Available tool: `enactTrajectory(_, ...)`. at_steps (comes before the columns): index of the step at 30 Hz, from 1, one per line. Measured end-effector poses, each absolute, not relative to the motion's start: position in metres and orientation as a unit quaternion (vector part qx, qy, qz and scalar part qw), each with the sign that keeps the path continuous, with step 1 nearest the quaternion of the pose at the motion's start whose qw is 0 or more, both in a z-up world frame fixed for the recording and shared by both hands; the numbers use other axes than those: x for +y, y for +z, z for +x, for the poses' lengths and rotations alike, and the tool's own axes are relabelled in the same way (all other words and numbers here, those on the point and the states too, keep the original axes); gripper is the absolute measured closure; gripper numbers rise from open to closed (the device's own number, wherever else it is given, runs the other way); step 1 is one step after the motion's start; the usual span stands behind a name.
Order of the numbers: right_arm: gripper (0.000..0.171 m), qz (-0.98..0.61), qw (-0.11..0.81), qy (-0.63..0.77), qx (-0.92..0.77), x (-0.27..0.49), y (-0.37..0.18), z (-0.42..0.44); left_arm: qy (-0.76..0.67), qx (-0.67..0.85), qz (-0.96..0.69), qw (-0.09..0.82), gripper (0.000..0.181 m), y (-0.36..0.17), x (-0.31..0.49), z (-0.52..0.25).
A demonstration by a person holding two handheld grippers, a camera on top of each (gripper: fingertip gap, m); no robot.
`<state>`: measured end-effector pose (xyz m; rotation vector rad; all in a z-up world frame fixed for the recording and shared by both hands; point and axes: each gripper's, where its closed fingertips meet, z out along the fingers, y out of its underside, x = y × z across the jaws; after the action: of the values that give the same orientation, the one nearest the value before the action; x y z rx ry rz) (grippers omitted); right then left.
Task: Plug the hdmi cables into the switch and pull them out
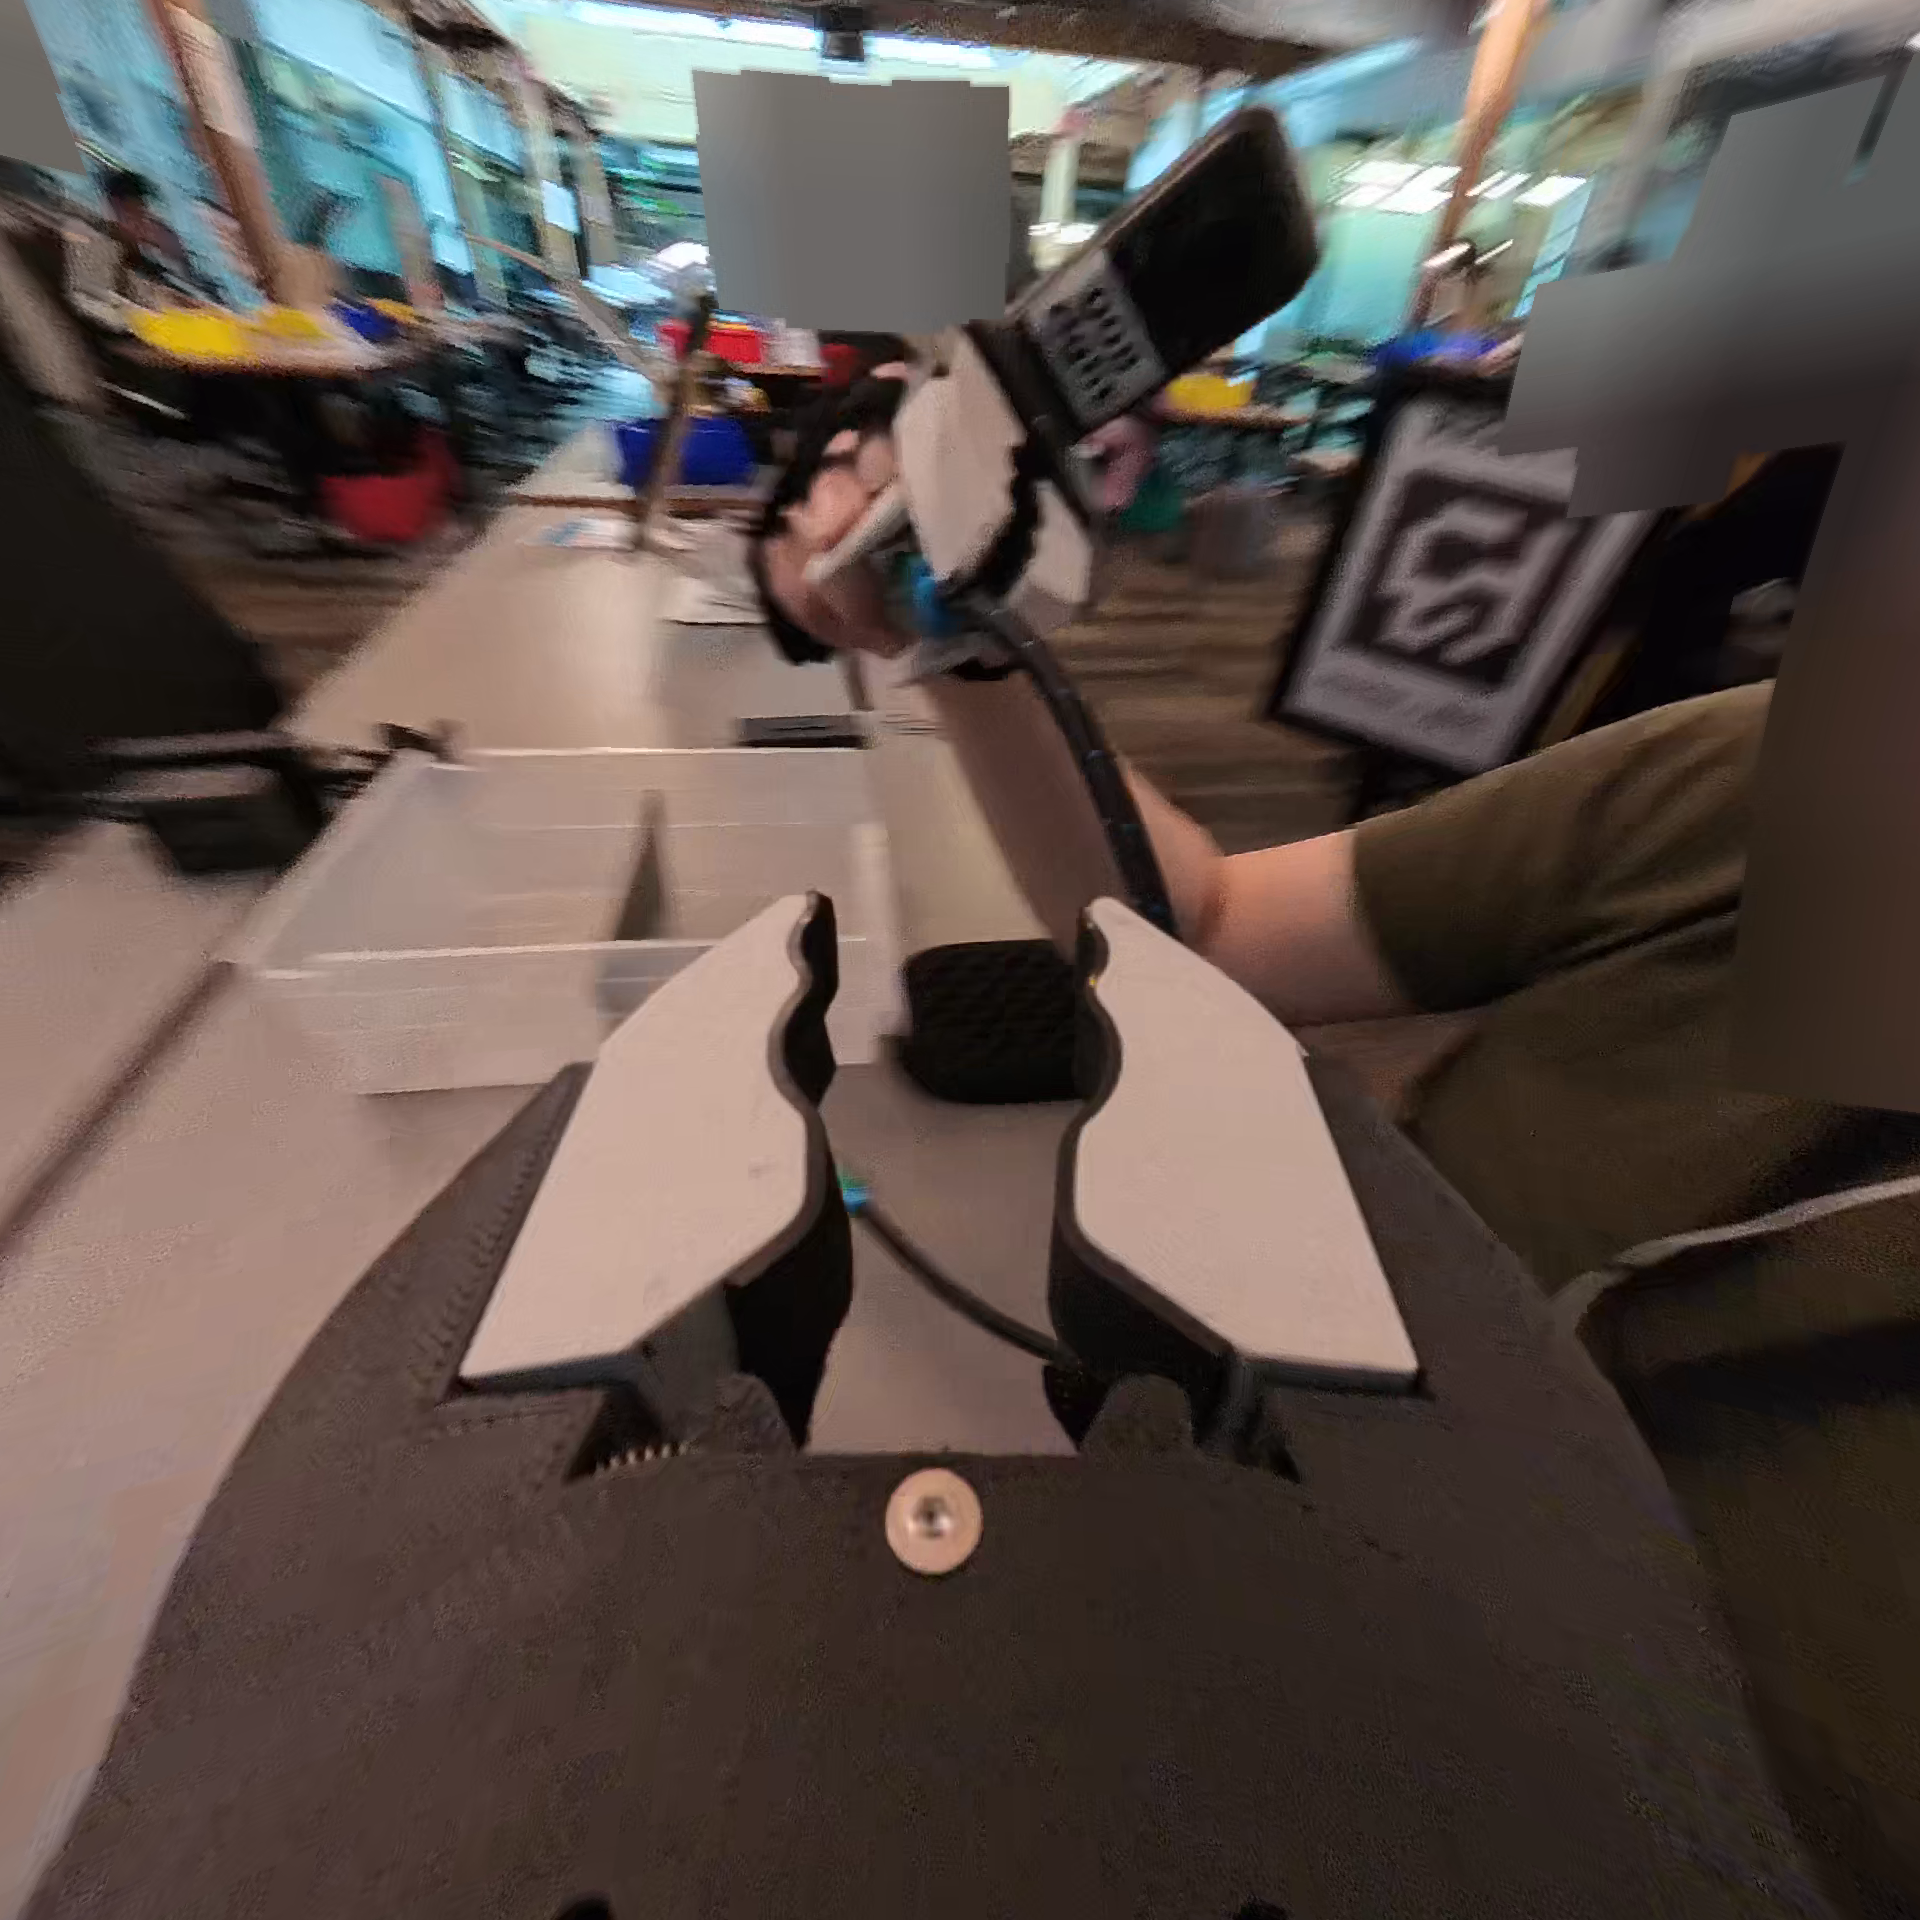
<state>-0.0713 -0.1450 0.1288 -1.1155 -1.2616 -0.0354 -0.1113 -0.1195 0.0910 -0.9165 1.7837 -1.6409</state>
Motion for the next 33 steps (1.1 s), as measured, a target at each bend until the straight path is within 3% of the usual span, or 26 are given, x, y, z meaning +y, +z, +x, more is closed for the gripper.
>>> enactTrajectory(2, 0.164, -0.498, 0.662, -0.023, -0.560, -0.144, 0.127, -0.070, -0.641, 0.663, -0.336, 0.192, 0.134, 0.091, -0.129, -0.120)
enactTrajectory(9, 0.164, -0.524, 0.647, -0.067, -0.550, -0.129, 0.120, -0.059, -0.673, 0.668, -0.312, 0.055, 0.128, 0.088, -0.151, -0.139)
enactTrajectory(11, 0.164, -0.538, 0.634, -0.091, -0.548, -0.121, 0.114, -0.054, -0.643, 0.692, -0.321, 0.069, 0.131, 0.077, -0.157, -0.134)
enactTrajectory(13, 0.163, -0.542, 0.630, -0.107, -0.545, -0.116, 0.111, -0.052, -0.607, 0.710, -0.335, 0.123, 0.168, 0.068, -0.155, -0.121)
enactTrajectory(14, 0.164, -0.545, 0.630, -0.118, -0.541, -0.113, 0.111, -0.051, -0.600, 0.709, -0.342, 0.140, 0.174, 0.069, -0.155, -0.116)
enactTrajectory(18, 0.162, -0.542, 0.639, -0.202, -0.508, -0.102, 0.119, -0.040, -0.587, 0.685, -0.390, 0.185, 0.175, 0.078, -0.150, -0.103)
enactTrajectory(22, 0.147, -0.576, 0.612, -0.267, -0.472, -0.093, 0.121, -0.032, -0.573, 0.665, -0.426, 0.219, 0.178, 0.083, -0.143, -0.097)
enactTrajectory(28, 0.142, -0.605, 0.541, -0.394, -0.432, -0.088, 0.123, -0.018, -0.587, 0.651, -0.438, 0.200, 0.178, 0.084, -0.146, -0.096)
enactTrajectory(33, 0.141, -0.637, 0.508, -0.417, -0.403, -0.088, 0.120, -0.003, -0.587, 0.654, -0.433, 0.202, 0.178, 0.086, -0.151, -0.098)
